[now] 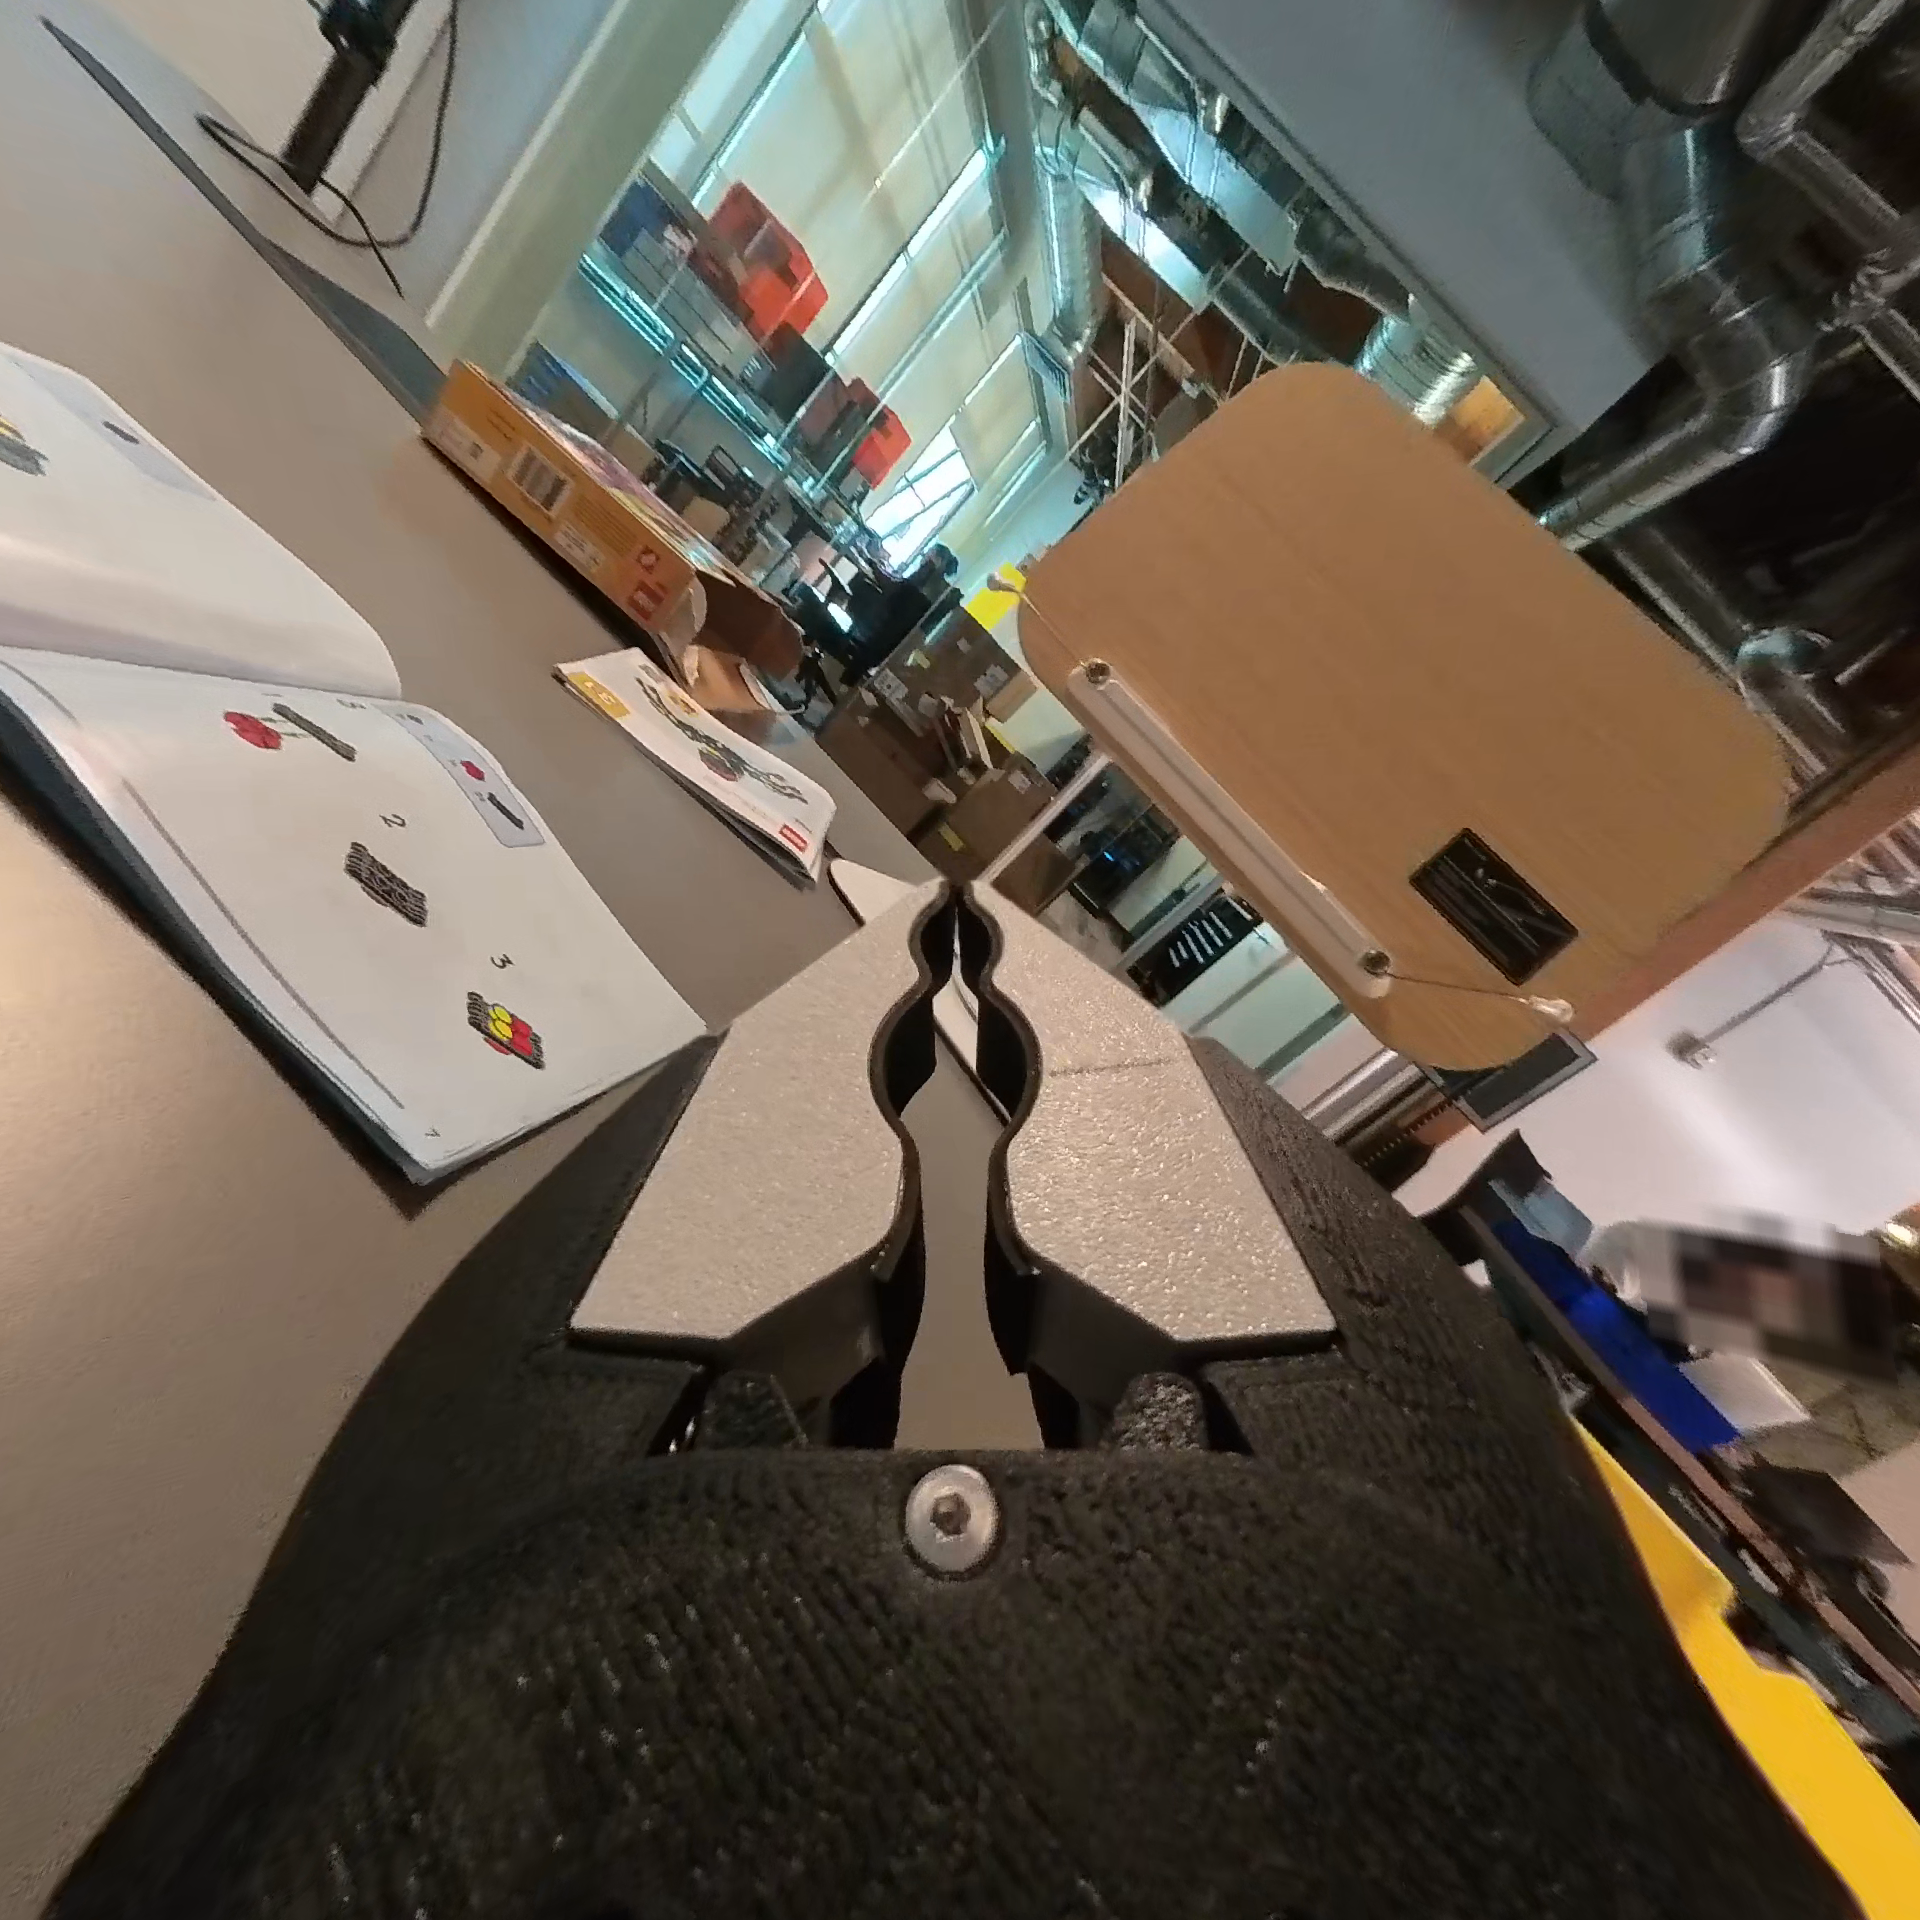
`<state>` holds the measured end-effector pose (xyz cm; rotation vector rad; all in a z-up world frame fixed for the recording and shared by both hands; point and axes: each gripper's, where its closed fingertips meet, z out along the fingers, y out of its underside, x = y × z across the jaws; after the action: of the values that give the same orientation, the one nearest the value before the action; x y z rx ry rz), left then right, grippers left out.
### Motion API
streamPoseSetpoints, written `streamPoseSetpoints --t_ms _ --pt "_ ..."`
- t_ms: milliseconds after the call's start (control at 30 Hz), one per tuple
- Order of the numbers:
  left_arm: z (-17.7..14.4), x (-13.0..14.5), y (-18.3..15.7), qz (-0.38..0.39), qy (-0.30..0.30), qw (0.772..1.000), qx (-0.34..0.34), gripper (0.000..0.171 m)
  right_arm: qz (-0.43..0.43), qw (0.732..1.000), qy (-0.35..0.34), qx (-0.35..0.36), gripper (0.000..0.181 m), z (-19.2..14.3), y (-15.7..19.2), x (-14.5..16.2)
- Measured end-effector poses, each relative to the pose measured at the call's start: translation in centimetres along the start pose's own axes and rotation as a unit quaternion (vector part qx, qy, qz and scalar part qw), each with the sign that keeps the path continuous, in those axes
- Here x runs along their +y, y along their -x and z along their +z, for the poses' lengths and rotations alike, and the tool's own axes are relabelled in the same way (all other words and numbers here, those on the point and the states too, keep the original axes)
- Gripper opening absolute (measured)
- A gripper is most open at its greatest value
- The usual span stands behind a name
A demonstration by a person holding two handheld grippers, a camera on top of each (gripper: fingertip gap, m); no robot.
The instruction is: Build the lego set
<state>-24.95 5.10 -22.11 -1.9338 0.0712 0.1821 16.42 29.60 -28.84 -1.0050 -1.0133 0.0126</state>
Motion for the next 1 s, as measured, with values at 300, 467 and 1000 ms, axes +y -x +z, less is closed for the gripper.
streamPoseSetpoints --t_ms 300,467,1000 --pt "9.2 8.4 6.6 0.13 0.361 0.91 0.159 0.019 0.026 0.997 0.045 0.048 0.0 -0.1 -2.0 1.9" --pt "11.5 11.8 8.8 0.142 0.453 0.863 0.173 0.012 0.026 0.997 0.055 0.054 0.0 -0.1 -2.2 2.3" --pt "13.2 14.8 10.3 0.144 0.516 0.827 0.17 0.018 0.023 0.997 0.066 0.044 0.0 0.2 -1.8 2.7"
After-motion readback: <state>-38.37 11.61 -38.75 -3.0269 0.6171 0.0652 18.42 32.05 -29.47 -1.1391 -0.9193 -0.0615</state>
